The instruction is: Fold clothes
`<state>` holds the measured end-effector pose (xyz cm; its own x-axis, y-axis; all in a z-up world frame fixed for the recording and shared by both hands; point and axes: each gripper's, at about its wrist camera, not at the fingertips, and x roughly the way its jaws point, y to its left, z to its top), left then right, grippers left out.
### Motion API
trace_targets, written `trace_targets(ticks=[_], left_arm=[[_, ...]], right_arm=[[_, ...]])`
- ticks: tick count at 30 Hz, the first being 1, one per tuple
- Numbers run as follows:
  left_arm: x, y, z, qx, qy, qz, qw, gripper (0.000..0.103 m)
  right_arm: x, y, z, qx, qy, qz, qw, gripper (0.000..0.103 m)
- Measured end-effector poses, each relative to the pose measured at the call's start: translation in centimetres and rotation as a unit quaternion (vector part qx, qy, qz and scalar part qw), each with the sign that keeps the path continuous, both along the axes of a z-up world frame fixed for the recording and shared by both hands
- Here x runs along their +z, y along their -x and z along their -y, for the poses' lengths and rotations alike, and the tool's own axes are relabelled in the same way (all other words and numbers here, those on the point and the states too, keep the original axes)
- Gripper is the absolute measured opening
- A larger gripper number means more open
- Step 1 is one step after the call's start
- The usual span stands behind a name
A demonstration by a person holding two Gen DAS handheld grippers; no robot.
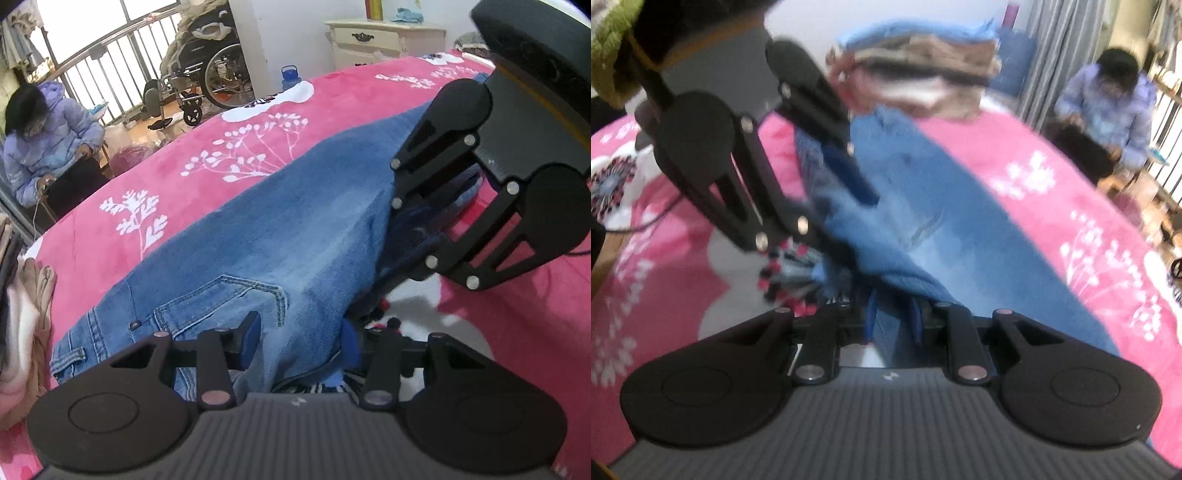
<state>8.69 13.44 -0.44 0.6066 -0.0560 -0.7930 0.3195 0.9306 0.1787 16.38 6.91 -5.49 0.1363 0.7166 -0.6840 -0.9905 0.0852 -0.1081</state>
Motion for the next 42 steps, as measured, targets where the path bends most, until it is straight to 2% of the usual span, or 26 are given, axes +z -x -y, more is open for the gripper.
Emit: trace_targets(ticks=[2,5,7,9,13,14,16,19,22,24,26,27,30,32,33,34,35,38,42], left_arm=[[0.1,0.1,-0.2,-0.002,0.004,-0.002,1.0000,0.050],[0.3,0.4,-0.6,-0.006,0.006,-0.006,0.9999,0.053],[0.5,0.6,-1.0,-0.005,0.009,-0.008,0.9999,0.053],[0.9,1.0,-1.4,-0.001,0.007,-0.009,0.9999,0.052],[1.6,2.6,-2.5,-0.003,-0.002,-0.010,0.9999,0.053],[1.4,2.9,-2.7,-0.003,-0.013,-0.012,0.9998,0.053],[0.7,3.2,-2.8,0.001,-0.039,-0.009,0.9992,0.053],[-0.4,3.0,-2.9,0.014,-0.072,0.004,0.9973,0.053],[-0.7,2.2,-3.6,0.033,-0.066,0.005,0.9973,0.054],[-0.9,2.0,-4.0,0.039,-0.063,0.005,0.9972,0.056],[-1.0,1.8,-4.0,0.040,-0.067,0.006,0.9969,0.056],[-1.1,1.7,-4.0,0.042,-0.070,0.007,0.9967,0.056],[-1.4,1.7,-3.9,0.045,-0.076,0.006,0.9961,0.057],[-1.3,1.9,-3.7,0.043,-0.079,0.011,0.9959,0.058],[-1.2,2.0,-3.6,0.043,-0.081,0.013,0.9957,0.058],[-1.0,2.2,-3.5,0.043,-0.083,0.015,0.9955,0.057],[-0.8,2.4,-3.2,0.038,-0.085,0.021,0.9954,0.057],[-0.1,3.3,-1.8,0.016,-0.095,0.043,0.9944,0.057],[-0.2,3.9,1.1,-0.009,-0.113,0.070,0.9910,0.057]], right_arm=[[-0.3,0.2,-0.3,0.005,-0.002,0.004,1.000,0.028],[-0.9,0.3,-1.0,0.011,-0.002,0.006,1.000,0.033],[-1.1,0.1,-1.5,0.018,-0.007,-0.015,1.000,0.037],[-0.8,0.3,-1.7,0.036,-0.023,-0.027,0.999,0.047],[-1.8,0.9,-2.7,0.053,-0.016,0.014,0.998,0.051],[-2.0,0.8,-2.8,0.053,-0.014,0.012,0.998,0.051],[-2.1,0.6,-3.2,0.061,-0.010,-0.009,0.998,0.052],[-1.5,0.7,-3.4,0.098,0.009,-0.078,0.992,0.053],[-0.9,0.3,-3.0,0.104,0.008,-0.117,0.988,0.053],[-0.8,-0.4,-3.0,0.091,0.003,-0.136,0.986,0.049],[-1.0,-0.3,-3.5,0.062,-0.002,-0.097,0.993,0.049],[-0.9,-0.1,-3.6,0.060,-0.001,-0.095,0.994,0.050],[-0.1,0.2,-3.5,0.064,0.000,-0.136,0.989,0.050],[0.4,-1.2,-2.9,0.040,-0.009,-0.194,0.980,0.050],[0.4,-2.4,-2.8,0.022,-0.012,-0.234,0.972,0.050],[0.3,-4.0,-2.8,-0.003,-0.015,-0.293,0.956,0.050],[0.0,-5.8,-2.7,-0.030,-0.017,-0.357,0.934,0.050],[-1.6,-9.8,-2.1,-0.104,-0.034,-0.514,0.850,0.051],[-4.7,-12.7,-1.3,-0.170,-0.041,-0.659,0.731,0.056]])
